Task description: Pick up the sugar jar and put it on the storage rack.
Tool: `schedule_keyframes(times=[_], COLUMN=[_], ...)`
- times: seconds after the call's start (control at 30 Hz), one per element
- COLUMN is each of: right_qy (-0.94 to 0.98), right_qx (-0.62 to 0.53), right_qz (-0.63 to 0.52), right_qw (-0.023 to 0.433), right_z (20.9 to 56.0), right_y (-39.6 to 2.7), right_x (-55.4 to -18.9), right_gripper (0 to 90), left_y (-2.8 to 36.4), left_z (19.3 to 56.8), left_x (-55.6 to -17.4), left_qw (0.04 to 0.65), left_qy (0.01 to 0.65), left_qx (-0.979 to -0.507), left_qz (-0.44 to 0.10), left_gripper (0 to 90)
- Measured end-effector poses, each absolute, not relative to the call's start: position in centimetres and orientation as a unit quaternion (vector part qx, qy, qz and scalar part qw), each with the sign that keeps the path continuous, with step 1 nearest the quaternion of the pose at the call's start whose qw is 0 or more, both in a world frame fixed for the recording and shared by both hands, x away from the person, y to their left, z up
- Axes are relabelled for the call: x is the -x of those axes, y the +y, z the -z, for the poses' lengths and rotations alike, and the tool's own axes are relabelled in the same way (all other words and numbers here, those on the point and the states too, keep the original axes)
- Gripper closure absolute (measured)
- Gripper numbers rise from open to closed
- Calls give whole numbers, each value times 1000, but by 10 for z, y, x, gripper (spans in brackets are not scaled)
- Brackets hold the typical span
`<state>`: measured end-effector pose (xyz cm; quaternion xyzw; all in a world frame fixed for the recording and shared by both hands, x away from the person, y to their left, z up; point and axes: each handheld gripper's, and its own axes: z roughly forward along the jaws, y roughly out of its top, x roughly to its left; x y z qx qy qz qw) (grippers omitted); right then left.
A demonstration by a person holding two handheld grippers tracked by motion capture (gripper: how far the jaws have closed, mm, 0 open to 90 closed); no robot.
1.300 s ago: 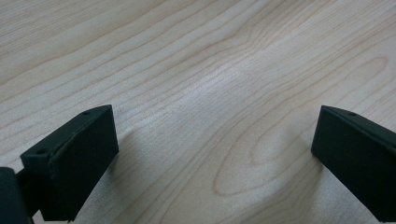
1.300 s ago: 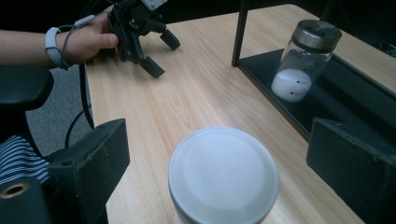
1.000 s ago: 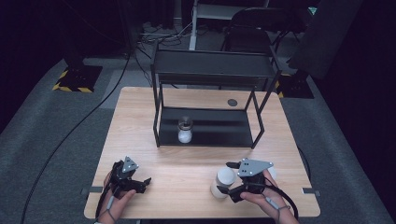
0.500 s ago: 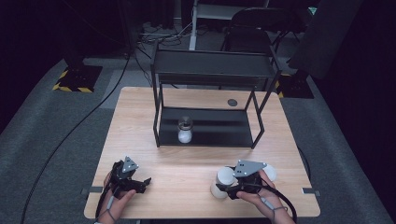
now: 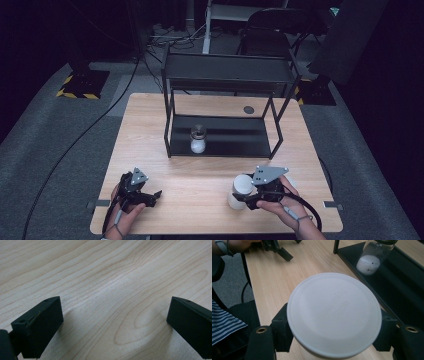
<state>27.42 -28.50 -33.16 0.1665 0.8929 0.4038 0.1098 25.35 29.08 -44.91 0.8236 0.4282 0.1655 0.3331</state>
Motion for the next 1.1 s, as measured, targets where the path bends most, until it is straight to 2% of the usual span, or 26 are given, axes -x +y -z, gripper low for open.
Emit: schedule_keyframes(times=[0.47,1.1], right_qy=[887,880], right_qx=[-161,-151], right_qz=[-418,-428], right_qw=[116,141], right_z=[291,258], right_y=[-291,-287], right_x=[-291,-323], right_gripper=[334,334], left_y=[291,291], left_z=[449,449], left_x=[-254,-254], left_qw=[333,333], left_qy=[428,428], left_qx=[-824,-824], left_qz=[-165,-165], left_gripper=[5,5])
